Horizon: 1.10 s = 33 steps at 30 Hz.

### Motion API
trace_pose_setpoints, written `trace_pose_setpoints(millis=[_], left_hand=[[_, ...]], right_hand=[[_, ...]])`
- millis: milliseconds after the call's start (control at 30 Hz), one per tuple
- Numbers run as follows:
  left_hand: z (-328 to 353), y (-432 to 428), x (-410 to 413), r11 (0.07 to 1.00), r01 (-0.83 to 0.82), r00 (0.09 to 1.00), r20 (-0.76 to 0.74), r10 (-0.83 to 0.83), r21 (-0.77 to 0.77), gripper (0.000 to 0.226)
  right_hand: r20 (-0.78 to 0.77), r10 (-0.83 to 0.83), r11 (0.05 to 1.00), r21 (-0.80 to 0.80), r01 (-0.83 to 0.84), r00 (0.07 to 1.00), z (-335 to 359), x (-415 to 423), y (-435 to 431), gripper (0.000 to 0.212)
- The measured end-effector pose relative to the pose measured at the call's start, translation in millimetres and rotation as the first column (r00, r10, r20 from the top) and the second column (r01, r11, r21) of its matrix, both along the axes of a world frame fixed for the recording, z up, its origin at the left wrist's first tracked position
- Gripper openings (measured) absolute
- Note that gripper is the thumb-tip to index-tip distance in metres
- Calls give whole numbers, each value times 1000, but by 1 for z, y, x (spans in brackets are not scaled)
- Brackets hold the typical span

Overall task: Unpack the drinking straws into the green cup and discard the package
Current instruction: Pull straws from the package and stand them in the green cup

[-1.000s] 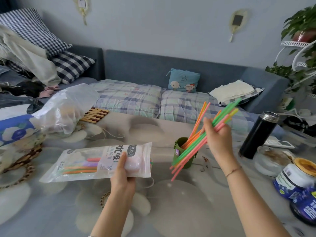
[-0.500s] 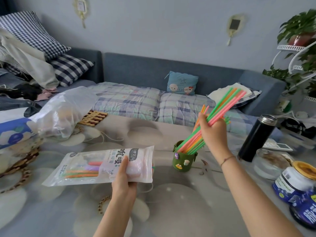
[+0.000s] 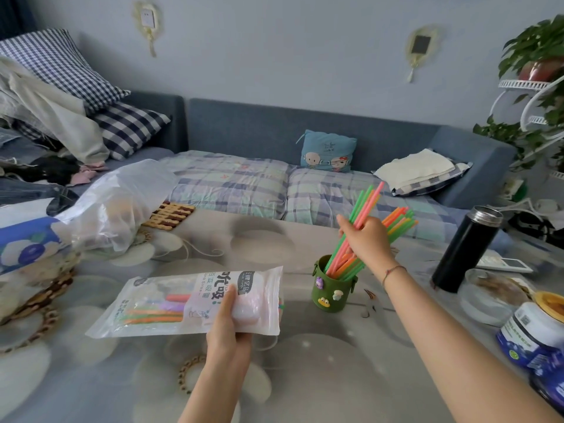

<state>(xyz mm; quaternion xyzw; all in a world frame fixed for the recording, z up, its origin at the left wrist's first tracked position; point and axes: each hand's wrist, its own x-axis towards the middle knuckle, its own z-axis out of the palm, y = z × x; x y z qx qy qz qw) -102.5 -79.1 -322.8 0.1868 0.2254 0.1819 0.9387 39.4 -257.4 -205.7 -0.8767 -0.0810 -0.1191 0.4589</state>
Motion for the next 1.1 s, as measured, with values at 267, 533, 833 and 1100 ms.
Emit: trace_pose_setpoints(millis=[267,533,833,1100], left_hand=[[-11,1,0,998,-20,999,-40,23,58,109],[-10,1,1,998,-9,999,-40,12,59,112],[-8,-6,-2,997,22,999,-48,-19,68,100],[-8,-4,-1,996,9,999,-46,-5,83,110]], right_hand=[[-109,22,995,-99,-33,994,3,3,0,36],[330,-168,977,183,112,929,16,-38,-11,76],[500,-55,923,356,-148,865,-51,-91,14,55],[527,-38,968,231,-100,849,-32,-68,-1,55]])
